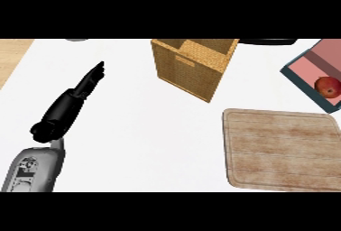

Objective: Pick the pear from the cutting board and place it in the cardboard box

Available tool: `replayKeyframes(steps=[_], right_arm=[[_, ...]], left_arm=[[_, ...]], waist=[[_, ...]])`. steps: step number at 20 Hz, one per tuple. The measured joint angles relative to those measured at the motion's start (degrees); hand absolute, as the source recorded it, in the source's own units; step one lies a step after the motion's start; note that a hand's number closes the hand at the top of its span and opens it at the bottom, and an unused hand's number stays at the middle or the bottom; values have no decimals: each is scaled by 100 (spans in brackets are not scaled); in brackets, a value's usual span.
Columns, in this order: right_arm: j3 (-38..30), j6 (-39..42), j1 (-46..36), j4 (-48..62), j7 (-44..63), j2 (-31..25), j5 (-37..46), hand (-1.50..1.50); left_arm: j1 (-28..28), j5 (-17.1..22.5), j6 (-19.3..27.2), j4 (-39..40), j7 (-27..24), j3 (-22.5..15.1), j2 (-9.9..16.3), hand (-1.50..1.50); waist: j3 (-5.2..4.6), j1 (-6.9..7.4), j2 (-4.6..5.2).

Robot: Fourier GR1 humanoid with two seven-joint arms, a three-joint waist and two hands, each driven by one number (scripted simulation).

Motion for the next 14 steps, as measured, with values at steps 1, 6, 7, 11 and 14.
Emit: replayKeyframes(steps=[1, 6, 7, 11, 14], right_arm=[[-111, -36, 28, -5, -191, -22, -115, -150], [-1314, -208, -201, 70, -543, -7, -1302, -150], [-1589, -217, -228, 119, -545, -36, -1569, -150], [-2502, -298, -239, 315, -338, -190, -2447, -150], [-2956, -378, -132, 375, -180, -362, -2887, -150]], left_arm=[[18, -4, 7, 6, -8, 4, -4, 0], [34, -6, 22, 32, -7, 21, -10, 0], [19, -9, 38, 33, -21, 37, -6, 0], [23, 0, 28, 55, -41, 54, 4, 0], [-8, 32, -7, 12, -38, 67, 24, 0]], waist=[[2, -11, -3], [20, -64, -21], [22, -77, -18], [18, -72, 0], [18, -29, 22]])
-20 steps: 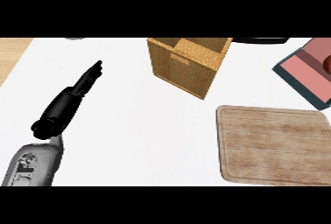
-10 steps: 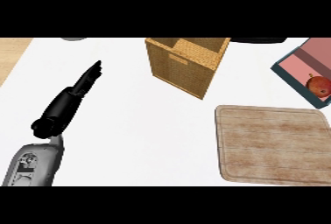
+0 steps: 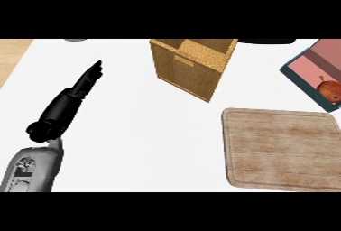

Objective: Pick the pear from the cutting board and place it in the cardboard box

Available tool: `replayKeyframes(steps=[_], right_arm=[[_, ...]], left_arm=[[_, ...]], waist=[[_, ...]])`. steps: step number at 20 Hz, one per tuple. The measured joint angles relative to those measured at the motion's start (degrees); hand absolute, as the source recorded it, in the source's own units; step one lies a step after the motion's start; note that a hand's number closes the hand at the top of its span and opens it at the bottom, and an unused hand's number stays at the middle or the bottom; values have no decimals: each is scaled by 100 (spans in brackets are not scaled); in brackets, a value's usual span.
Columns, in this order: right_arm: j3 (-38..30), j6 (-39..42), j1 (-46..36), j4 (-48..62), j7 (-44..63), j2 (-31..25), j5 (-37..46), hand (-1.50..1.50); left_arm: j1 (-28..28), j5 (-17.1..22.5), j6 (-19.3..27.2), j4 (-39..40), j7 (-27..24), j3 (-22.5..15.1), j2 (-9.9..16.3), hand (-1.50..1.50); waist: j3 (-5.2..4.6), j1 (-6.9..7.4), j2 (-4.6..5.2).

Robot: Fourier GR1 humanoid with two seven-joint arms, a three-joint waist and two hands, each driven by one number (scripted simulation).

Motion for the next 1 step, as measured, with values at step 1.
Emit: replayKeyframes(steps=[1], right_arm=[[-113, -51, 76, -2, 9, -42, -110, -150]], left_arm=[[71, -8, -10, -20, -57, -19, -2, 0]], waist=[[0, 19, 3]])
